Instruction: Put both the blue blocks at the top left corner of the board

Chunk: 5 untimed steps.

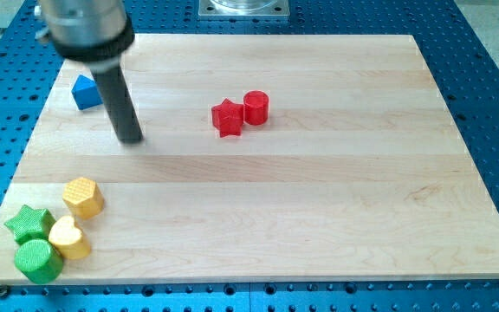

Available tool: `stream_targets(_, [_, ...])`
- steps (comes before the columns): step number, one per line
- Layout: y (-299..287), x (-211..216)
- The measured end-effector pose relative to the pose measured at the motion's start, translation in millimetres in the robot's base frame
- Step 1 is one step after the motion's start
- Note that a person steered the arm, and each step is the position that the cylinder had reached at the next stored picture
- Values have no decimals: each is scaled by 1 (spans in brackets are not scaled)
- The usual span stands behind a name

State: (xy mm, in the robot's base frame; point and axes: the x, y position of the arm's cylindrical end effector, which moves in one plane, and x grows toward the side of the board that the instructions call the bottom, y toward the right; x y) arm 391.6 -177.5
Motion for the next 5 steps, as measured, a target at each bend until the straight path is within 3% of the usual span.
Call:
stream_targets(1, [-62,-28])
stream_targets(2, [-100,-9])
stream_targets(4, [-39,-58])
stream_targets(5, [-46,-104])
